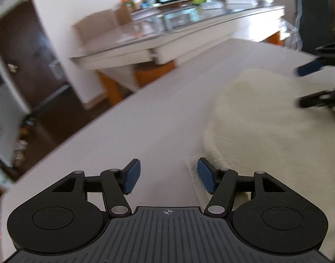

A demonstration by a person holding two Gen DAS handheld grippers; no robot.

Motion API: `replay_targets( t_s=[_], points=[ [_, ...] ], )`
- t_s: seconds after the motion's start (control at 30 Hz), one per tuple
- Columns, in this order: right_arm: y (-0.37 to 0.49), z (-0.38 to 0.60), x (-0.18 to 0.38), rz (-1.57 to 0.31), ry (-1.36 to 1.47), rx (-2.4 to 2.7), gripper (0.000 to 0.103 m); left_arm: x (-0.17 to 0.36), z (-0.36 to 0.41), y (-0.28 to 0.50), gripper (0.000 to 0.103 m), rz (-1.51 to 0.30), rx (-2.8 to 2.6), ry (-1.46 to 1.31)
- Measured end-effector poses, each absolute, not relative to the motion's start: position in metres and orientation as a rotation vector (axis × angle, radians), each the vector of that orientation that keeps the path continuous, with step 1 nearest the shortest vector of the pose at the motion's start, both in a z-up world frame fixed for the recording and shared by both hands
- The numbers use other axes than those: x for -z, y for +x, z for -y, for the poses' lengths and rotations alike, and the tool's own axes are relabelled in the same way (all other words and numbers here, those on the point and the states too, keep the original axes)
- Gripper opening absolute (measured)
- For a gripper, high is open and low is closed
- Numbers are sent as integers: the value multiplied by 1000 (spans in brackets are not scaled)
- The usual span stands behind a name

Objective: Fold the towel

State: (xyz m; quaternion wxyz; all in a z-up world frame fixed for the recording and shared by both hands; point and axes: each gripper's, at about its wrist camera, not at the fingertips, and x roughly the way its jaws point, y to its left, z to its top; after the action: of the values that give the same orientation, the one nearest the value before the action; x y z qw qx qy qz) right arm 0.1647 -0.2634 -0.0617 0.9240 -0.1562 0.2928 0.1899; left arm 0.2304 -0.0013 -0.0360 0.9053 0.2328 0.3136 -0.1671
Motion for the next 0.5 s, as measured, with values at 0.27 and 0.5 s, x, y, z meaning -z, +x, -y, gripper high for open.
replay_targets(
  t_s=[0.27, 0.5],
  points=[
    [168, 253, 61, -601, -328, -436, 69, 40, -24, 268, 61, -627, 189, 465],
    [177, 240, 60, -615, -329, -424, 81, 40, -33, 283, 60, -639, 138, 443]
  ],
)
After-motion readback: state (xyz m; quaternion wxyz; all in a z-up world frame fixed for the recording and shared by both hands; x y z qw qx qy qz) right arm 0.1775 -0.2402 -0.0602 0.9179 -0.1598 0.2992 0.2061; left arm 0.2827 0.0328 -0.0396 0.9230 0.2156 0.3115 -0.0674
